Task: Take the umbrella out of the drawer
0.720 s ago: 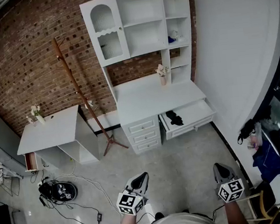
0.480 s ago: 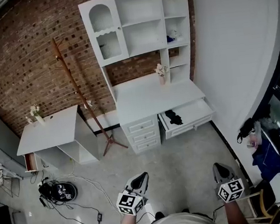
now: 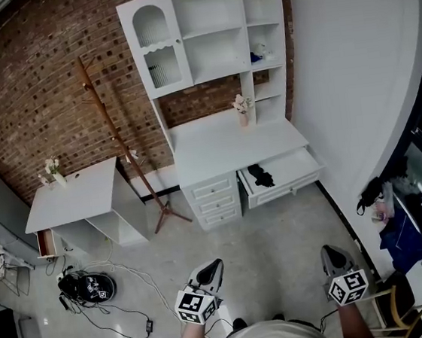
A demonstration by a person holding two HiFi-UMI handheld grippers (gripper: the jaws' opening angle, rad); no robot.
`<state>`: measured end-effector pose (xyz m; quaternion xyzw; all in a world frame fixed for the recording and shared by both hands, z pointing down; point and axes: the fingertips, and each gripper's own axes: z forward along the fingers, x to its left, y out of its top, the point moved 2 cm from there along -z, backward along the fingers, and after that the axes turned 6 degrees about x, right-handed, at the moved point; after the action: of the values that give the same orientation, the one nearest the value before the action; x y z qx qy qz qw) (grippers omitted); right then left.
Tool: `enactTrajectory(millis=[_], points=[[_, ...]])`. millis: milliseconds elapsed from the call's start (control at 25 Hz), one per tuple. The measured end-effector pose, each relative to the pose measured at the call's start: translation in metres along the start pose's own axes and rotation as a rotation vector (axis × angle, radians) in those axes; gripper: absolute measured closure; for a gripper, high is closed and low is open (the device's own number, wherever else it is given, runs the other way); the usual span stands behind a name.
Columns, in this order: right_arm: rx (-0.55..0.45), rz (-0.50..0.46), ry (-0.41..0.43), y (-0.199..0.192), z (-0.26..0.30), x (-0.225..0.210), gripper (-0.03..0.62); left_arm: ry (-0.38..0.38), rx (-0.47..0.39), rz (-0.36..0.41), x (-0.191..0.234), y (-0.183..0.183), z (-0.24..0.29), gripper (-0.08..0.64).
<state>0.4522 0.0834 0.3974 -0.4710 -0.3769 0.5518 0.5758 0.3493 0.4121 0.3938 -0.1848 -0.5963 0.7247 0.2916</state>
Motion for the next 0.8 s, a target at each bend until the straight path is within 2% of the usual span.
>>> enactTrajectory(millis=[280,800], points=[[0.001,0.010,0.009,-0.003,-0.002,-0.016,0.558,0.022,0.009,-0.007,-0.014,-0.002,0.003,0.535],[0.027,-0.005,0.081,-0.012,-0.007,-0.059,0.558,0.076,0.034,-0.011,-0.057,-0.013,0.016,0.535]])
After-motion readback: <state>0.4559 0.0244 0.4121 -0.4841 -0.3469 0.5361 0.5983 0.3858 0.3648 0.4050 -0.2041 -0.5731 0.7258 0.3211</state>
